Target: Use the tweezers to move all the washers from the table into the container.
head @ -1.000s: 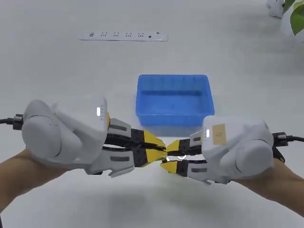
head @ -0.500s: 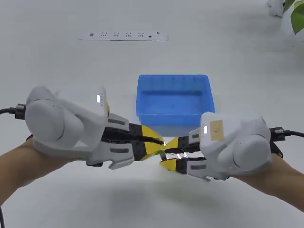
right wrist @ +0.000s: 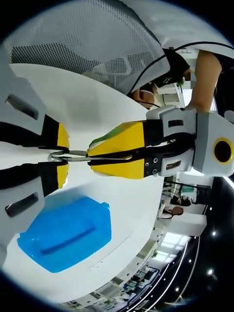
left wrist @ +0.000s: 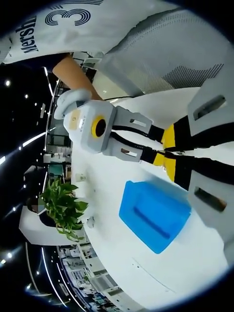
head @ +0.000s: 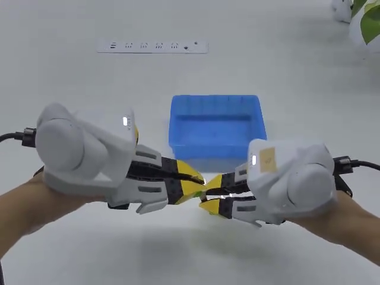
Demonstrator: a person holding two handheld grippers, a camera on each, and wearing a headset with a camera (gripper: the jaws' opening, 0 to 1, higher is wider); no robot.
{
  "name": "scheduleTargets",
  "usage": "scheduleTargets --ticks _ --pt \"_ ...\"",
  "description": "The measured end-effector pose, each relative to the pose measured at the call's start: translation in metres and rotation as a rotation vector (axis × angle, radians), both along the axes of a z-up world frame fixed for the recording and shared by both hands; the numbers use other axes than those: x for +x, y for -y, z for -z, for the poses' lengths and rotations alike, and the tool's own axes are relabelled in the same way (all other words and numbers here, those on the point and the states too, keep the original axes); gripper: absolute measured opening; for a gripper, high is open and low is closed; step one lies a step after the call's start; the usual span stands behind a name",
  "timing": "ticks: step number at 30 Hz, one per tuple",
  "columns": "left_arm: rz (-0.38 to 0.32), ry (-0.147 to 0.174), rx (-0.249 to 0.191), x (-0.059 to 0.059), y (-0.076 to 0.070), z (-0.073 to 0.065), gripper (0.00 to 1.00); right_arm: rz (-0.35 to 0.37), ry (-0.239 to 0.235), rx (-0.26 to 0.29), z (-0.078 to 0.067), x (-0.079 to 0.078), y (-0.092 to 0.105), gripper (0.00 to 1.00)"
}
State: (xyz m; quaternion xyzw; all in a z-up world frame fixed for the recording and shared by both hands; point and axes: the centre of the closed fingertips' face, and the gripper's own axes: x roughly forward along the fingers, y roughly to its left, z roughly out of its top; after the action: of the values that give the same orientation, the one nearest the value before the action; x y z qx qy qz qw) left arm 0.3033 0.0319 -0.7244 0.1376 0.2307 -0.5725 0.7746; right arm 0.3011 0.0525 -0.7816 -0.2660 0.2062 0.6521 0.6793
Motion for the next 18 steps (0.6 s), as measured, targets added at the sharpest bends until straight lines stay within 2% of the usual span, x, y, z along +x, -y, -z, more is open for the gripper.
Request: scheduleTargets --ticks 7,14,16,18 --pt "0.009 0.002 -0.018 -0.005 0.001 -0.010 0.07 -0.006 0.009 0.001 -0.011 -0.005 0.003 0.10" --pt "0.037 0.042 -0.010 -0.004 0.002 -0.026 0.07 -0.022 0.040 0.016 -0.025 -0.002 0.003 0.10" --pt "0.043 0.063 -0.002 -0.004 0.003 -0.029 0.07 -0.013 0.039 0.024 -0.029 0.000 0.004 0.10" --pt "0.041 0.071 -0.010 -0.003 0.003 -0.034 0.07 -0.011 0.044 0.031 -0.034 0.001 0.005 0.10"
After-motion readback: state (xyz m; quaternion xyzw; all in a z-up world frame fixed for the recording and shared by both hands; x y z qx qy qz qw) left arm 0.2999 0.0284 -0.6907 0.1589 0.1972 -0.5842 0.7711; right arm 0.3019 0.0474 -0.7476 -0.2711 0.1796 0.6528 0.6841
